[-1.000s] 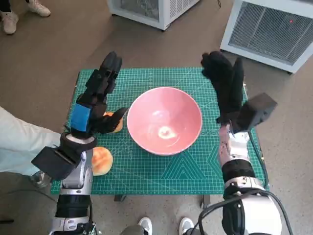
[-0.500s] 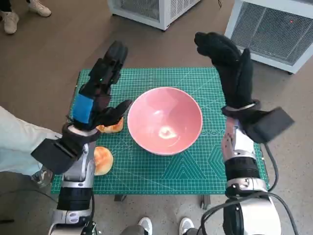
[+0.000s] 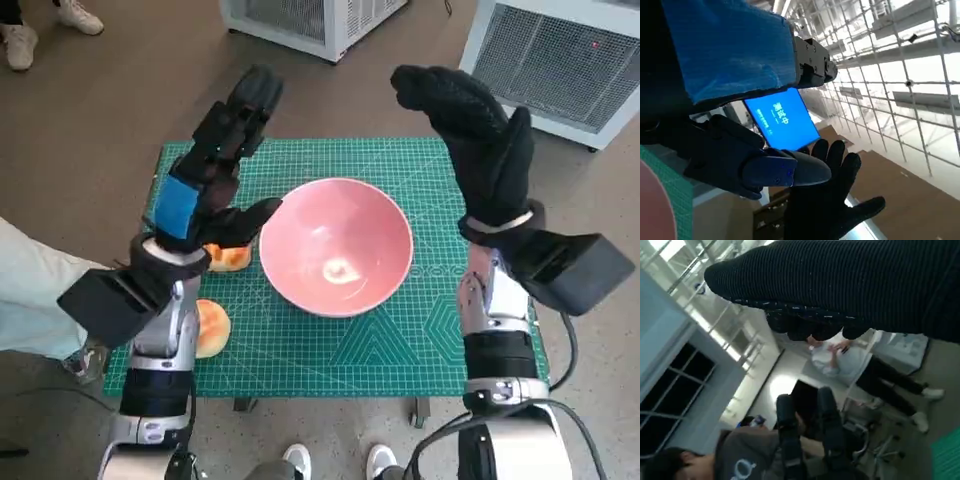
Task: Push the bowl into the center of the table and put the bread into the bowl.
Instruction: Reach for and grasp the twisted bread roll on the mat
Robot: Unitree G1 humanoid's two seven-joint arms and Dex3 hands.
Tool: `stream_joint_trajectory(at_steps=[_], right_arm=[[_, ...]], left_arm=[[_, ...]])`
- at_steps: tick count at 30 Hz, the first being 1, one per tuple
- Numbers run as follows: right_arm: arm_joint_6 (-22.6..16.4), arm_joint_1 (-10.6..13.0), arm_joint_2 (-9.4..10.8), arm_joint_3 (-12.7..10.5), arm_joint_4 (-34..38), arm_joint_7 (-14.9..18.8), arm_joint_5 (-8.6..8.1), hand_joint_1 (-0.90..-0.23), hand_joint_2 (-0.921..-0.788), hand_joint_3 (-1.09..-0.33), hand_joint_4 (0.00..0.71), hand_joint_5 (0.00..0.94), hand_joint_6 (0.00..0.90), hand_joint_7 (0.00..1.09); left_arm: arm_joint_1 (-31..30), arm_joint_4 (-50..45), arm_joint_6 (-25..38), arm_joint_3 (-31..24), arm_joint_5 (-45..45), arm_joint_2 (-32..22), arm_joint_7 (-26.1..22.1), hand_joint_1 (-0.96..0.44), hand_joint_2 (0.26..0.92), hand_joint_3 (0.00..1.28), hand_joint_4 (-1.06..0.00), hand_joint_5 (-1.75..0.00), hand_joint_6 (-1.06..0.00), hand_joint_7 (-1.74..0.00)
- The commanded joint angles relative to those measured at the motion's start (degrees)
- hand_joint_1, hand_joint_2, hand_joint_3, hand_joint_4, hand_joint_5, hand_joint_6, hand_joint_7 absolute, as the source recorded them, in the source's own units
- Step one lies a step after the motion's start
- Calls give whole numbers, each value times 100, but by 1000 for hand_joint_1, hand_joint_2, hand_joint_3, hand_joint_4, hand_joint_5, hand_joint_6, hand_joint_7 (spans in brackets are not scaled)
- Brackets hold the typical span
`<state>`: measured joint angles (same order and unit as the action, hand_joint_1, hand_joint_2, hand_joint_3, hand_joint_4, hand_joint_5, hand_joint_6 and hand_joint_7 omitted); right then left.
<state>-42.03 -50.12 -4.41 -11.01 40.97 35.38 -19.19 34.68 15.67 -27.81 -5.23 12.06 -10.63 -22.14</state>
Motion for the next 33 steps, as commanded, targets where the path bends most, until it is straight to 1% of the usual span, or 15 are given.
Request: stream_joint_trajectory(at_steps=[1, 3, 6, 7, 8, 9, 11, 12, 13, 15, 19, 24, 28, 33], right_arm=[[125, 208, -22, 32, -39, 9, -21, -852, -921, -644, 210, 0, 52, 531], [121, 217, -21, 37, -42, -27, 9, -853, -921, -642, 210, 1, 50, 536], [123, 236, -19, 44, -52, -84, 52, -850, -921, -643, 209, 1, 48, 540], [127, 245, -20, 47, -58, -113, 72, -850, -921, -643, 209, 2, 48, 541], [129, 251, -20, 49, -62, -136, 87, -849, -921, -643, 210, 2, 47, 542], [136, 260, -23, 53, -72, -161, 103, -848, -921, -643, 210, 2, 46, 543], [149, 271, -25, 60, -87, -204, 125, -846, -921, -643, 210, 2, 45, 545], [155, 275, -26, 64, -93, -220, 132, -845, -921, -643, 210, 2, 45, 546], [164, 284, -30, 69, -109, -248, 148, -844, -921, -643, 210, 2, 45, 546], [177, 299, -34, 80, -135, -295, 172, -843, -921, -643, 210, 2, 44, 547], [203, 318, -42, 94, -178, -376, 221, -842, -921, -643, 211, 2, 43, 549], [232, 330, -65, 114, -219, -456, 253, -834, -921, -648, 215, 4, 43, 551], [235, 333, -87, 137, -234, -506, 270, -825, -921, -654, 217, 4, 43, 552], [206, 306, -100, 154, -196, -544, 287, -811, -921, -668, 218, 5, 44, 553]], left_arm=[[90, 75, -66, -11, 49, -60, -121, -722, 921, 312, -173, -10, -192, -99], [99, 43, 1, -23, 49, -175, -214, -721, 921, 306, -173, -8, -189, -110], [100, -81, 227, -43, 13, -474, -406, -712, 921, 251, -172, -6, -177, -126], [71, -246, 489, -46, -60, -746, -536, -710, 921, 240, -172, -6, -174, -130], [49, -365, 680, -49, -109, -941, -629, -680, 918, 178, -169, -4, -150, -143], [4, -579, 1000, -55, -227, -1245, -743, -660, 919, 133, -167, -3, -132, -156], [-80, -941, 1520, -80, -458, -1698, -865, -607, 897, 81, -160, -1, -112, -167], [-118, -1093, 1732, -92, -560, -1864, -890, -570, 872, 52, -153, -1, -111, -175], [-188, -1315, 1990, -124, -754, -2055, -855, -557, 863, 42, -150, -1, -110, -178], [-315, -1676, 2368, -174, -1061, -2314, -759, -511, 817, 17, -141, -1, -125, -189], [-564, -2214, 2834, -249, -1585, -2638, -543, -483, 783, 4, -136, 0, -156, -161], [-762, -2496, 3101, -194, -2187, -2946, -379, -492, 756, 0, -155, -3, -234, -95], [-823, -2510, 3321, -71, -2495, -3140, -459, -463, 738, 0, -171, -3, -287, -67], [-740, -2404, 3844, 82, -2489, -3311, -874, -413, 729, 1, -174, -1, -313, -44]])
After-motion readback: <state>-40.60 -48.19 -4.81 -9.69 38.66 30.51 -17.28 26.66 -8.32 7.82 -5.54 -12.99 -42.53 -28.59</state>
